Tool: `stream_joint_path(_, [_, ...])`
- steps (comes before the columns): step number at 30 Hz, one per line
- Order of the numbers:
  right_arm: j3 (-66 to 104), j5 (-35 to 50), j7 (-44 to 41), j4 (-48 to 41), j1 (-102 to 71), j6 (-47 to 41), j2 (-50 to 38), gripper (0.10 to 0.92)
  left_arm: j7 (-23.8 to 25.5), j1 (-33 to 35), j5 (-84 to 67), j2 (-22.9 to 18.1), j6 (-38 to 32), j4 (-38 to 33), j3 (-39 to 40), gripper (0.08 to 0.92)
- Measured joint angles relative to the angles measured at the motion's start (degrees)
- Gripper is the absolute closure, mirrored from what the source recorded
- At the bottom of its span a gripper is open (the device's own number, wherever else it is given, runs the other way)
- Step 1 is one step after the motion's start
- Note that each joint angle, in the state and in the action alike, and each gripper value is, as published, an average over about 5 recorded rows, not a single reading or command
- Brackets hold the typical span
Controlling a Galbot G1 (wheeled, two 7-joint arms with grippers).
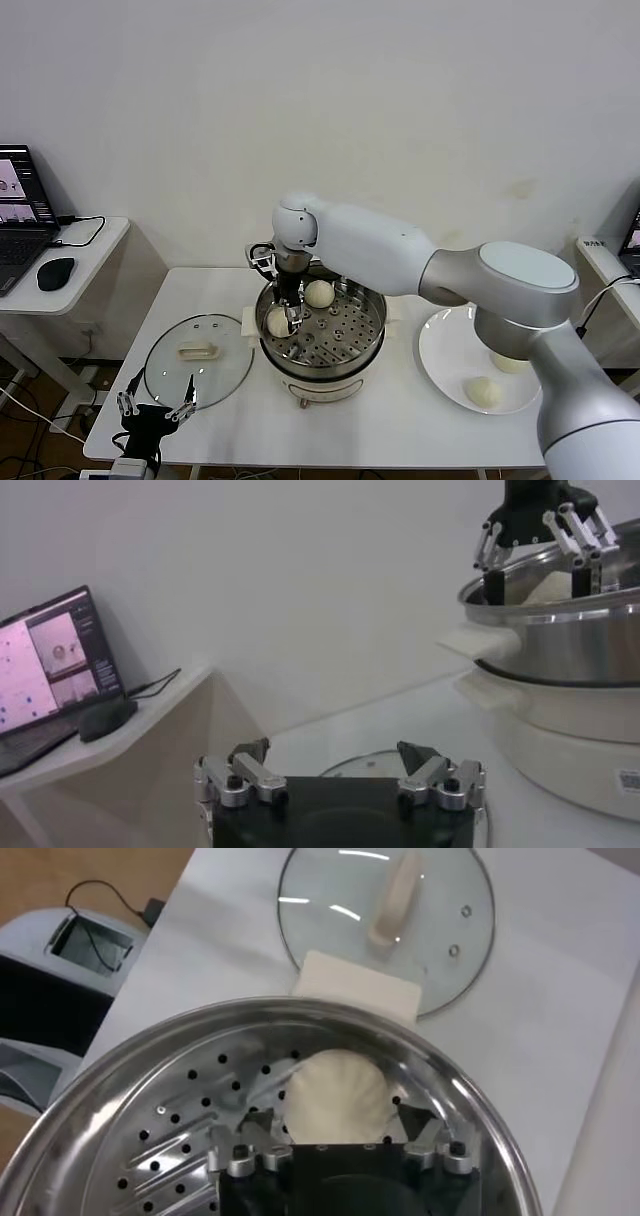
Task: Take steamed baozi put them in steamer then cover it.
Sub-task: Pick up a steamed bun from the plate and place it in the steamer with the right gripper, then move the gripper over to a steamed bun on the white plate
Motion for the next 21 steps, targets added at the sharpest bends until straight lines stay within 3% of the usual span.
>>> stream_joint_path(9, [2.17, 2.00, -1.75, 8.61, 4.90, 0.11, -8.55, 0.203, 0.50, 0.09, -0.07, -0.41, 0.35, -0.66, 0.21, 0.177])
stream_joint_path(21, [4.92, 2.68, -4.16, 24.92, 9.66, 1.99, -30.88, 0.203, 1.28, 1.15, -1.37, -0.56, 1.27, -1.76, 0.59, 0.177])
